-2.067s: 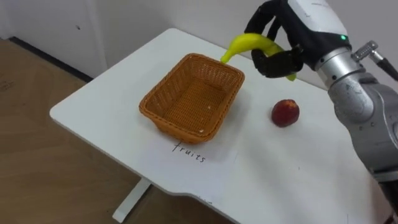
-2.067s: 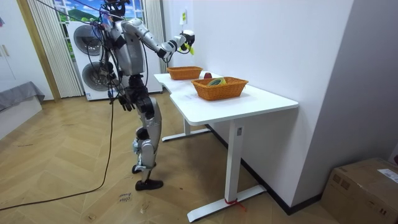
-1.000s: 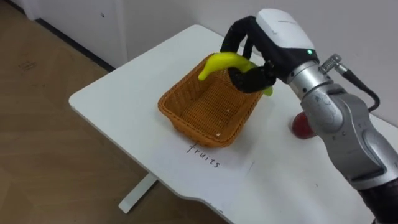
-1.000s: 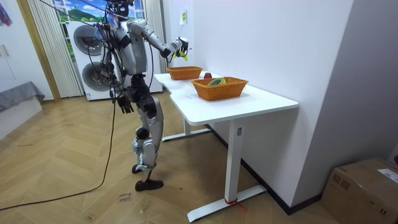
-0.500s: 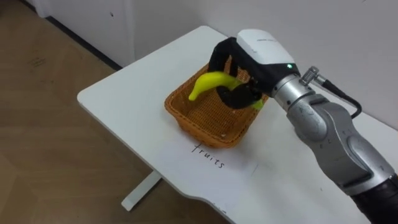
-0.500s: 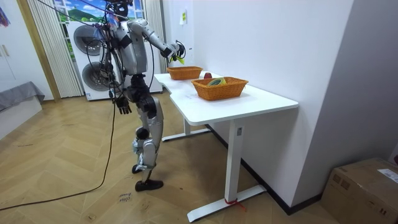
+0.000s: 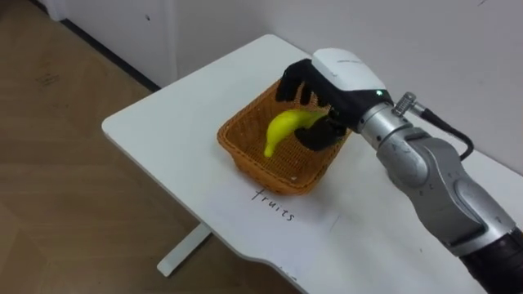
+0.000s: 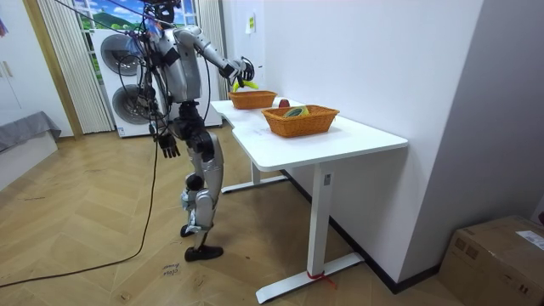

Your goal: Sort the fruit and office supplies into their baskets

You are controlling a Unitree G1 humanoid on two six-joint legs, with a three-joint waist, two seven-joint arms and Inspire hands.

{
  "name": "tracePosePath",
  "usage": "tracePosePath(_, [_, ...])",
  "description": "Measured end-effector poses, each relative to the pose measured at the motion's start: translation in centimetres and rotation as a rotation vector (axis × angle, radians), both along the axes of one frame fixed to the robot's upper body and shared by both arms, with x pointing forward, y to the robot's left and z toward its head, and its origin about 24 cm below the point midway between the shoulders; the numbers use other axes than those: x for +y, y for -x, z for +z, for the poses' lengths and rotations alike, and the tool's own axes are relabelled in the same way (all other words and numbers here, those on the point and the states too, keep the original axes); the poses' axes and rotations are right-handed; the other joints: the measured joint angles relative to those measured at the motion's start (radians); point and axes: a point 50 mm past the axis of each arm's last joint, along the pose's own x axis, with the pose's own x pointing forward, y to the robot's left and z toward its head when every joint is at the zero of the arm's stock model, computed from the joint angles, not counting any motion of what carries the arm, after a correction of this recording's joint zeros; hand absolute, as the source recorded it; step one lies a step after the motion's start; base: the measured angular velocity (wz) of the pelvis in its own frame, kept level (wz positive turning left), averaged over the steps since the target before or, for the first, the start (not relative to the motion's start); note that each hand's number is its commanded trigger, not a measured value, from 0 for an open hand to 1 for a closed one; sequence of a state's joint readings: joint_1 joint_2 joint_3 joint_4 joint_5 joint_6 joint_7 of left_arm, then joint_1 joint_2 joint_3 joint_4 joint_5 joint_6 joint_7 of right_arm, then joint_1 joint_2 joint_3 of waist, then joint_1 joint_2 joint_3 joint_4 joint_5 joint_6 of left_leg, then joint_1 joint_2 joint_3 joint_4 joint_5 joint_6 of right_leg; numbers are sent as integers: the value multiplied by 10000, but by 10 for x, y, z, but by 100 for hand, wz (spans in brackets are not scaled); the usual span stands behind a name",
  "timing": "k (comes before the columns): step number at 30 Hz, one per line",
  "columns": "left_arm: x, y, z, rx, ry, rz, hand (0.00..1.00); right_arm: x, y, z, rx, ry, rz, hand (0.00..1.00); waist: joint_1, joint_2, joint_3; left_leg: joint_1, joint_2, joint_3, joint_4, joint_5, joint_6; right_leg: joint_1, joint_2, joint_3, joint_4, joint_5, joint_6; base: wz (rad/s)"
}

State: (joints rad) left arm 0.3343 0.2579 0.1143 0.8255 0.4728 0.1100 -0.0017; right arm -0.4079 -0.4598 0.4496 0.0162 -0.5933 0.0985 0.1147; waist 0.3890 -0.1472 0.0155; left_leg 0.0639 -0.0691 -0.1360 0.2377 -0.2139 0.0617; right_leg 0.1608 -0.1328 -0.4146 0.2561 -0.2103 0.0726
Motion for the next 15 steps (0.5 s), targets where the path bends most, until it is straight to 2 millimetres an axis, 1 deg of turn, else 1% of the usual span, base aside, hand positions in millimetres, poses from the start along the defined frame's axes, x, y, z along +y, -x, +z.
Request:
tracePosePath(9, [0,-3,0,-92,41,29,0,-5,-2,-8,460,218,-209,0,-25,-4,2,14,-1,70,8,2,4,-17,-13,14,-3,0,0,-1])
tracePosePath(15, [0,-4,0,-117,36,28,0,-8,-3,-10,508,342,-296,0,-114,14,14,25,3,118,12,2,4,-5,-15,1,-26,0,0,-1])
